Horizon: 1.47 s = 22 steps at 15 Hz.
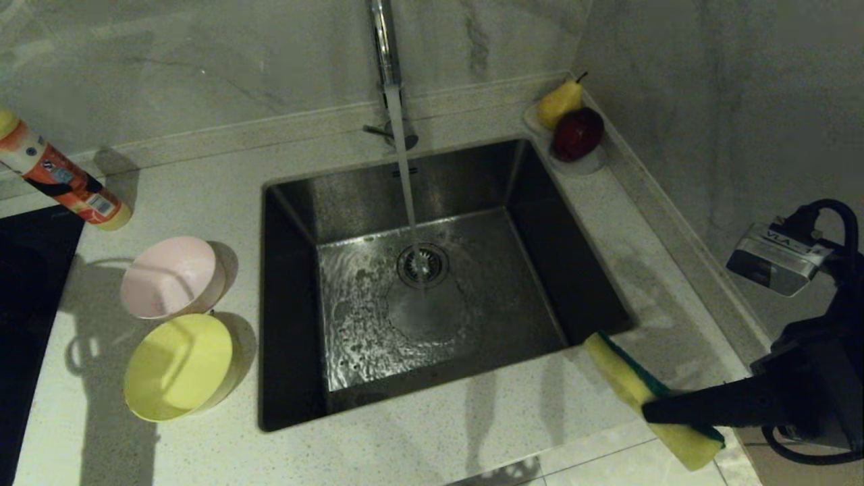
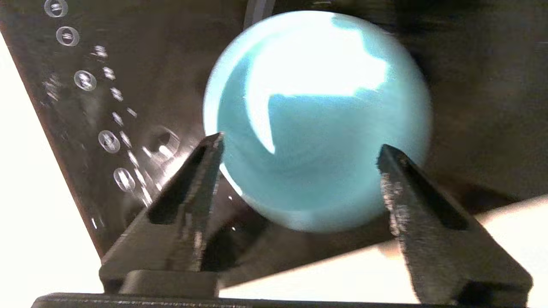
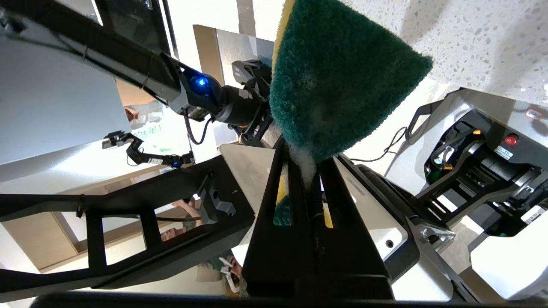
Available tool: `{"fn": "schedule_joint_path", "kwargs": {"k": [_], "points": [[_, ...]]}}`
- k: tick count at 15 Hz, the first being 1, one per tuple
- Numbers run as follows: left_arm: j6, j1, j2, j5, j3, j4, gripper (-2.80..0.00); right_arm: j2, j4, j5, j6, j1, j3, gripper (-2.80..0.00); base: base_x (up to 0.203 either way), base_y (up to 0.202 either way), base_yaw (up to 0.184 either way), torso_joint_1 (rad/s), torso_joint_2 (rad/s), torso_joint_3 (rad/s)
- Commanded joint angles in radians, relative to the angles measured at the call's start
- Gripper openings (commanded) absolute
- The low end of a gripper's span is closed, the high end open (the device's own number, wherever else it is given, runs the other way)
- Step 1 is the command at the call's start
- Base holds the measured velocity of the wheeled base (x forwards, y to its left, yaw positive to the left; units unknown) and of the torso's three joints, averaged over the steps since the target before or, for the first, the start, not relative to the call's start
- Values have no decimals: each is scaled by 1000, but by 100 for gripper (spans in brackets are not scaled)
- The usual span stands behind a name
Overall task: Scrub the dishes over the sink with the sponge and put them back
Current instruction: Place the bowl on the table, then wash the bowl
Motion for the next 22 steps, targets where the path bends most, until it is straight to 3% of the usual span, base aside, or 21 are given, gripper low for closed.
{"fn": "schedule_joint_path", "kwargs": {"k": [1,2,3,5,7,10,12,15,18,19,20,22], "points": [[-4,-1,-110,-13,-64,54,0,-1,2,4,3,0,0,-280,0,0,0,0,0,0],[-3,-1,-135,-13,-101,87,0,1,2,4,4,0,0,-280,0,0,0,0,0,0],[2,-1,-152,-15,-130,121,-280,-2,2,4,4,0,0,-280,0,0,0,0,0,0],[15,-3,-207,-46,-165,166,-280,-4,4,4,4,0,0,-280,0,0,0,0,0,0],[74,-18,-285,-120,-169,202,-280,-7,7,4,5,0,2,-280,0,0,0,0,0,0],[194,-140,-364,-156,-169,266,-280,-13,-1,6,6,0,23,-280,0,0,0,0,0,0],[253,-234,-368,-157,-162,307,-280,-10,-4,4,6,0,29,-280,0,0,0,0,0,0],[293,-402,-346,-146,-156,373,-280,-7,-4,4,4,0,20,-280,0,0,0,0,0,0],[308,-553,-275,-40,-95,375,-280,-8,-5,4,4,0,14,-280,0,0,0,0,0,0],[310,-577,-250,-11,-79,374,-76,-12,-5,3,4,0,14,-280,0,0,0,0,0,0],[310,-585,-227,0,-74,367,0,-13,-5,3,4,-1,14,-280,0,0,0,0,0,0],[301,-587,-183,1,-72,338,0,-9,-5,3,3,-3,15,-280,0,0,0,0,0,0]]}}
